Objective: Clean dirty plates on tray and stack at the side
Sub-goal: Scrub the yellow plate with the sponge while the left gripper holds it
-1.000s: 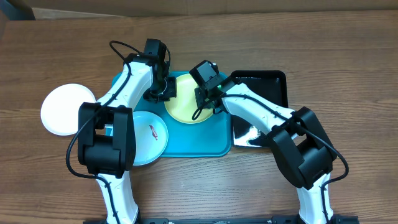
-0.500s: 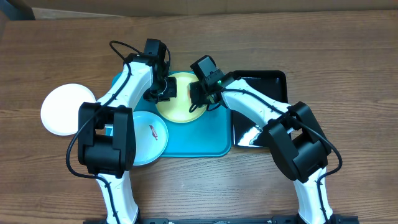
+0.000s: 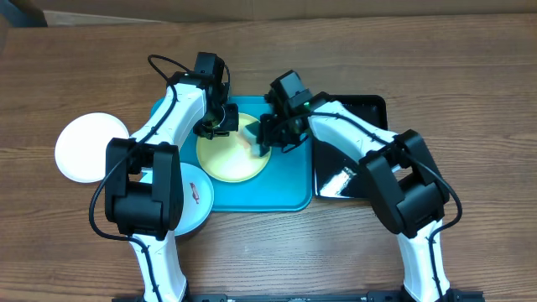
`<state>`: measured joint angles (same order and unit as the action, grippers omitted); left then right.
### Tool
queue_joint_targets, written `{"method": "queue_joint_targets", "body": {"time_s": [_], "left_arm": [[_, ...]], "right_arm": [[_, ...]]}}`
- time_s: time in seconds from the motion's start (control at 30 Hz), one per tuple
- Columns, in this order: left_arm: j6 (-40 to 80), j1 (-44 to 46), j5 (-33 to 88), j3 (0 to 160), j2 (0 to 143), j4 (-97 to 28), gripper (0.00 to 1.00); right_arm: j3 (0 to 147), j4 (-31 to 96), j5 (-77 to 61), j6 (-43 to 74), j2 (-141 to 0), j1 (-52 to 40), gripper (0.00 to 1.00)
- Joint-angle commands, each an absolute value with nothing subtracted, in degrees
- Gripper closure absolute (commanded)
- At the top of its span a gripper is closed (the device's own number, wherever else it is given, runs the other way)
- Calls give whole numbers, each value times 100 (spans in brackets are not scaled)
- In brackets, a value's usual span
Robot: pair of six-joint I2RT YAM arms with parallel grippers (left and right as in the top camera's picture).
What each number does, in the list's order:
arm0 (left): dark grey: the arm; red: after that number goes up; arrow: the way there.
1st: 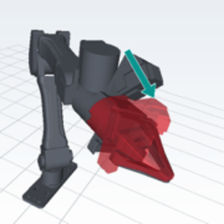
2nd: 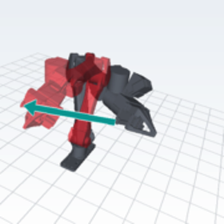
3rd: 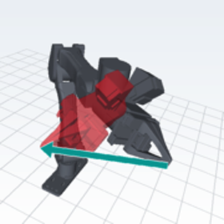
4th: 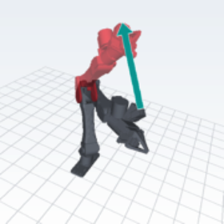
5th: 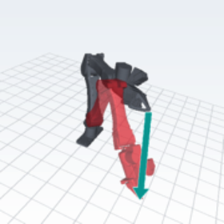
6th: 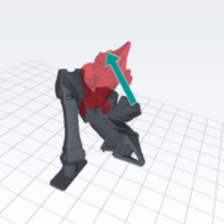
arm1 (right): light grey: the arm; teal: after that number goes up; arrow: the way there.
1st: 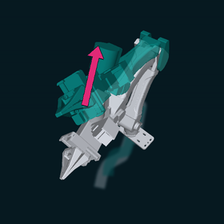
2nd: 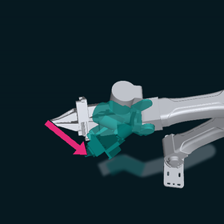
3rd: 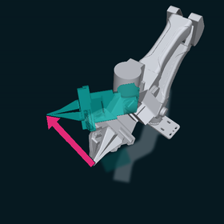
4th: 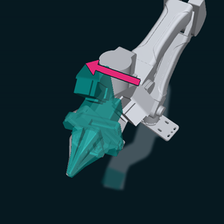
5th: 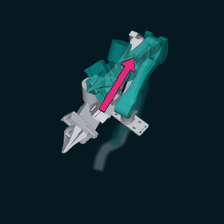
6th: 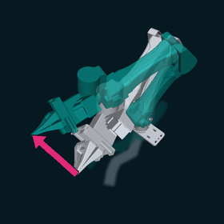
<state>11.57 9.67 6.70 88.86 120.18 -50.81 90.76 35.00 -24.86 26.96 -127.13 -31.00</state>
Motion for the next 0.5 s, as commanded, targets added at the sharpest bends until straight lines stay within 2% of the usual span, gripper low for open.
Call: {"method": "queue_joint_targets", "body": {"time_s": [0.0,0.47], "left_arm": [[1026,974,768,9159,12073,-5153,96],[1028,974,790,9572,12075,-5544,94]], "right_arm": [[9043,3732,-1361,2707,-12770,-3026,96],[9052,3999,-344,2659,-12529,-2528,96]]}}
